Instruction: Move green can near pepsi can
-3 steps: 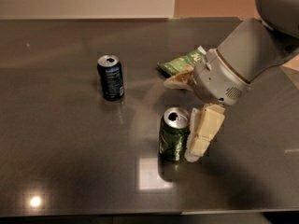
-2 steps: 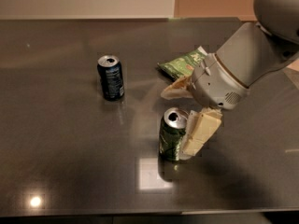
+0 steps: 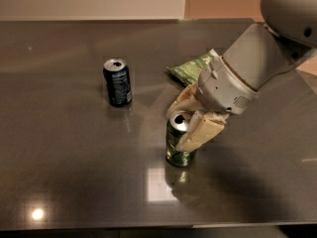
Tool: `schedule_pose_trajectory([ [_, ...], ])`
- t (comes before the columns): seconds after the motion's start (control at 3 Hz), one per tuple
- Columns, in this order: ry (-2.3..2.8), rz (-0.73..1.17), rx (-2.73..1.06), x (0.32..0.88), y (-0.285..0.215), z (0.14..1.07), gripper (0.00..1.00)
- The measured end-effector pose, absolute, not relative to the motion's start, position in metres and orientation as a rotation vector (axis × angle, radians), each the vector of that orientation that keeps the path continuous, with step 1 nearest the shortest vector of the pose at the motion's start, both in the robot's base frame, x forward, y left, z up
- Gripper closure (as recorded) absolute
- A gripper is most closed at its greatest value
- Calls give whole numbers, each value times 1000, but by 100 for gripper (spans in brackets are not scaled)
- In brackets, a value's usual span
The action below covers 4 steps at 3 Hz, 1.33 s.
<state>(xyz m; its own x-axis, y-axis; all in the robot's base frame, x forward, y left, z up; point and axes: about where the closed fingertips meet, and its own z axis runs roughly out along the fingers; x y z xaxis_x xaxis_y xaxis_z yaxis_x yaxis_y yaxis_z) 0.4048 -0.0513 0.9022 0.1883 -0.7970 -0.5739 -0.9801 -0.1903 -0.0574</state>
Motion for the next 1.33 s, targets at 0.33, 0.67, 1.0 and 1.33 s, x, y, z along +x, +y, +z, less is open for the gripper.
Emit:
schedule_pose_trajectory([
  [0.33,1682,600,-2035,426,-39,916,88],
  [0.67,1681,598,-1998,452,-21,936,100],
  [1.0,1660,599,-1953,477,1,948,100],
  [1.33,1649,615,-1902,500,18,946,100],
])
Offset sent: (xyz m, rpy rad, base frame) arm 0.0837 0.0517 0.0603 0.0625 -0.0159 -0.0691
